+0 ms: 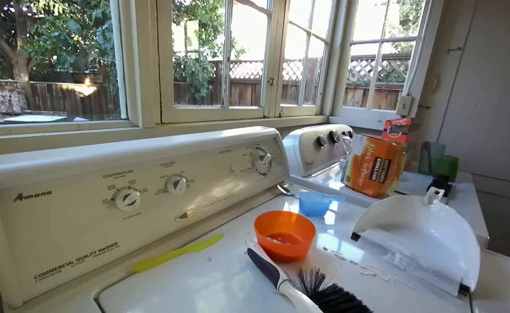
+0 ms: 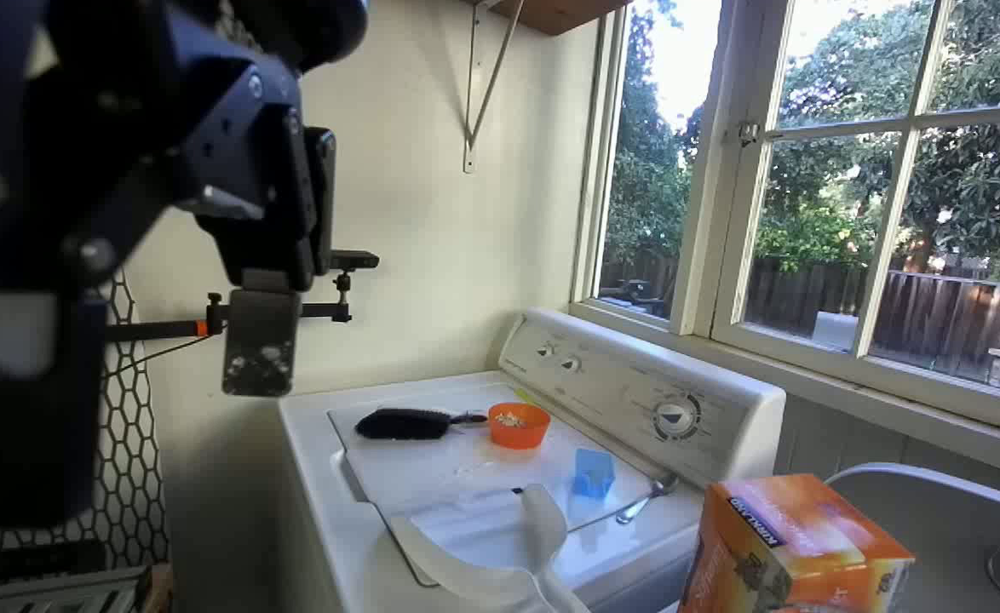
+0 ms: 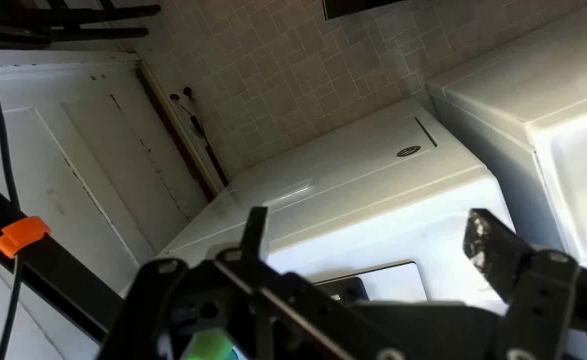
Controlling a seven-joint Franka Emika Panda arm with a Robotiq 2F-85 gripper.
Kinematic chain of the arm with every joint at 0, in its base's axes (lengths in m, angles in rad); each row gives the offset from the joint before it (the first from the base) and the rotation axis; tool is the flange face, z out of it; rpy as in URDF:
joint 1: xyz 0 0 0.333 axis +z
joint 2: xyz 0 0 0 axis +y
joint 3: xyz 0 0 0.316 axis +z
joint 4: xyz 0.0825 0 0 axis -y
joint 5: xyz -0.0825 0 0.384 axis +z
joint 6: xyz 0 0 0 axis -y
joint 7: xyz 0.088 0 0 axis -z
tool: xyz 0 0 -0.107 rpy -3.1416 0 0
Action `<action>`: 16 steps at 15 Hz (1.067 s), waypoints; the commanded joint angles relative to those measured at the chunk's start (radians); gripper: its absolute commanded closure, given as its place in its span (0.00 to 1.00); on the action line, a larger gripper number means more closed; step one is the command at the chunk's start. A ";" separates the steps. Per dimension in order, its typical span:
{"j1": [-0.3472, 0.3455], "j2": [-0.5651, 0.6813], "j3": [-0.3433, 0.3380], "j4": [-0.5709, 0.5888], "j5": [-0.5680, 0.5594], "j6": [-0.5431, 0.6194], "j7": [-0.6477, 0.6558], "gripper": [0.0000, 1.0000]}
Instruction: Turn the second knob on the washing machine on the left to the left.
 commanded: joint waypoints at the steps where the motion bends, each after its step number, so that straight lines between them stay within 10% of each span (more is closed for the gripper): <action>1: 0.023 -0.002 -0.015 0.004 -0.011 -0.007 0.011 0.00; 8: 0.037 -0.002 -0.011 0.002 0.006 -0.001 0.010 0.00; 16: 0.293 0.029 0.082 -0.021 0.253 0.157 -0.034 0.00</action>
